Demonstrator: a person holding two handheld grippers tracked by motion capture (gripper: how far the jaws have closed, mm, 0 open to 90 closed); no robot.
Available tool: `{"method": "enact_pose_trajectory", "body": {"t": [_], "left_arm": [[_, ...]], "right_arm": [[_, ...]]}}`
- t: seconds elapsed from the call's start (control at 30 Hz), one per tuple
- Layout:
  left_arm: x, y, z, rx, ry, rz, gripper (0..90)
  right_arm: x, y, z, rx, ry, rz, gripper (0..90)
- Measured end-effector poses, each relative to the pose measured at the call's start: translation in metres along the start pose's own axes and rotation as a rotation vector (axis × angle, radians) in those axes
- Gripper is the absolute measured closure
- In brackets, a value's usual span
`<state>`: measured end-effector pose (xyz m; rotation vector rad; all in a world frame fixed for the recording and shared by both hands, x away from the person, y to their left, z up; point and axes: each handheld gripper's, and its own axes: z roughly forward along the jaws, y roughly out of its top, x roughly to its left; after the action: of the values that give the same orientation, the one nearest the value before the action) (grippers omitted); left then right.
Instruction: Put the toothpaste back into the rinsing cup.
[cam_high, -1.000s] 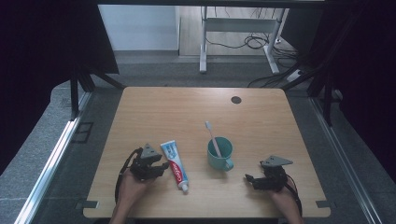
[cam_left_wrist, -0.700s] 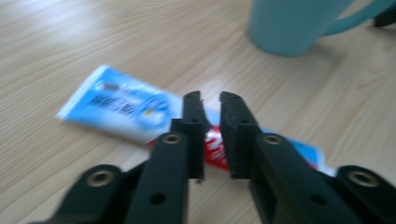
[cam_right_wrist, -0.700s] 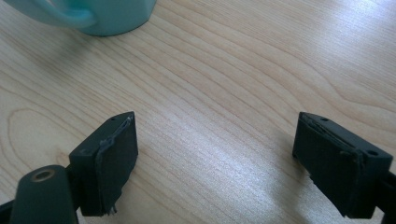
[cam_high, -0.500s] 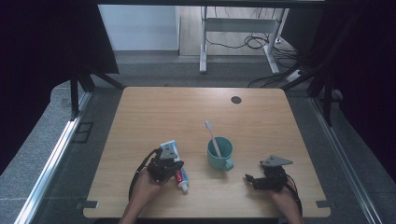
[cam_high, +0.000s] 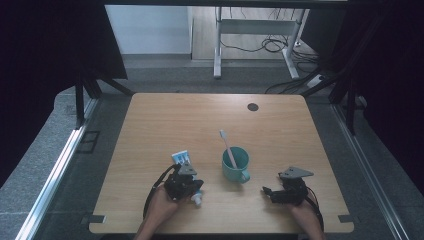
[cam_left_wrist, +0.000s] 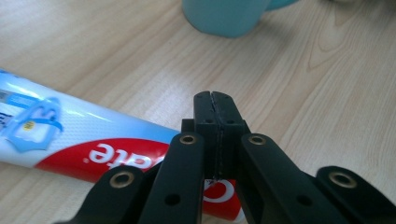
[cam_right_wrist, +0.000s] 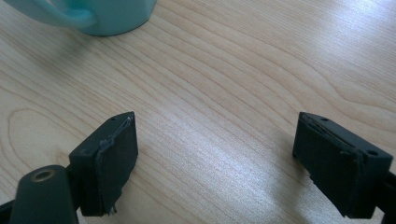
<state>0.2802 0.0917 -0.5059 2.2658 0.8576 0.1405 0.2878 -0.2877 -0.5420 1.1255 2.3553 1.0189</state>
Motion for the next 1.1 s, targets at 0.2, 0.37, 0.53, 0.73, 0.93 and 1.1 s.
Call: {"method": "enact_pose_trajectory", "body": {"t": [0.2,0.37,0.53,0.73,0.93,1.1], "left_arm": [[-0.001,-0.004,-0.004,0.006,-0.006,0.0,89.7],[-0.001,-0.01,-0.009,0.013,0.005,-0.005,89.7],[0.001,-0.014,-0.014,0.02,0.017,-0.009,89.6],[0.008,-0.022,-0.023,0.025,0.029,-0.032,89.6],[0.014,-0.029,-0.031,0.026,0.049,-0.043,89.1],[0.019,-0.034,-0.036,0.021,0.062,-0.061,88.5]], "right_arm": [[0.0,0.0,0.0,0.0,0.0,0.0,14.0],[0.0,0.0,0.0,0.0,0.001,0.001,14.0],[0.0,0.0,0.0,0.0,0.001,0.0,14.0],[0.0,0.0,0.0,0.0,0.001,0.0,14.1],[0.001,0.0,-0.001,0.0,0.002,0.0,14.0],[0.001,0.0,-0.001,0.0,0.001,0.0,14.0]]}}
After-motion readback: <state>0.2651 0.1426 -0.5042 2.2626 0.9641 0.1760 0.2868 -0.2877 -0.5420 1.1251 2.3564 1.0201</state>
